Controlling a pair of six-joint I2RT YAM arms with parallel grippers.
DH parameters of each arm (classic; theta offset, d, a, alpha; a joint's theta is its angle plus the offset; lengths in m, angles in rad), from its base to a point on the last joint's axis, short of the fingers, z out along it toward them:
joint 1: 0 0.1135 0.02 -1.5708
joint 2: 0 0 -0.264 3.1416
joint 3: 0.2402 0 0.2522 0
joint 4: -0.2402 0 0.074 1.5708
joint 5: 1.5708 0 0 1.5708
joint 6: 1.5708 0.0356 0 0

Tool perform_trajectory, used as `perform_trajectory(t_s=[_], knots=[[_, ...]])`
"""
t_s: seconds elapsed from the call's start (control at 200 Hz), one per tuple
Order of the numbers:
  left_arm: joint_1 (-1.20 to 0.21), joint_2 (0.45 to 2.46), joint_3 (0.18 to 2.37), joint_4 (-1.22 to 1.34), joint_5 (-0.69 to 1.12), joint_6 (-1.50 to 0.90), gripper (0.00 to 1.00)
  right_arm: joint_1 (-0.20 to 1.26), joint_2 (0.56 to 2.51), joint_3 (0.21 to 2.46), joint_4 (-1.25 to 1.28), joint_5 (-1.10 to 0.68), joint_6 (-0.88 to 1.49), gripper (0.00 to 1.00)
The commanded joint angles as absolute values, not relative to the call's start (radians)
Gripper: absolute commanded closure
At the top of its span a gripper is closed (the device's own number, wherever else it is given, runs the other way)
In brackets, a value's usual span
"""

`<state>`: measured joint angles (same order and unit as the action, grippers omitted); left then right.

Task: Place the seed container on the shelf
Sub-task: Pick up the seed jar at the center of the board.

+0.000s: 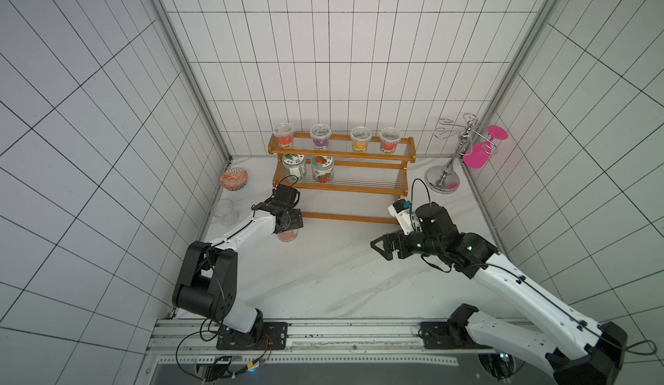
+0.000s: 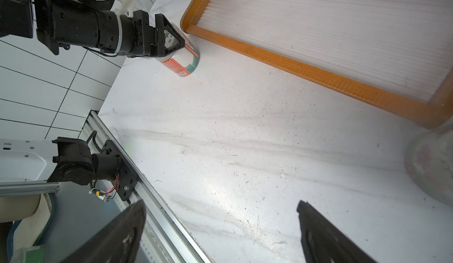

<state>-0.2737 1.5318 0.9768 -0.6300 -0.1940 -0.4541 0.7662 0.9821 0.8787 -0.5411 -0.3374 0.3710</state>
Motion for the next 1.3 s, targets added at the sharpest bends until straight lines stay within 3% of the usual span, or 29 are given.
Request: perform_trajectory(t_s=[0.0, 0.42, 0.6, 0.865, 1.294], knots=[[-0.267, 1.535, 1.011, -0.629, -0.189, -0.436, 0.19, 0.775, 0.981, 0.848, -0.525, -0.356, 0.354, 0.01], [-0.366, 1.352, 1.102, -0.826, -0.167, -0.387, 0.29, 0.779, 0.947, 0.802, -0.345, -0.464, 0.291, 0.01], [-0.428, 1.233, 1.19, -0.928, 0.0, -0.257, 0.32, 0.784, 0.926, 0.758, -0.203, -0.552, 0.198, 0.02], [-0.579, 1.164, 1.376, -1.099, 0.111, -0.096, 0.34, 0.795, 0.979, 0.756, -0.054, -0.666, 0.112, 0.02], [-0.707, 1.179, 1.492, -1.242, 0.379, 0.098, 0.35, 0.967, 1.009, 0.758, 0.072, -0.637, -0.11, 0.01]])
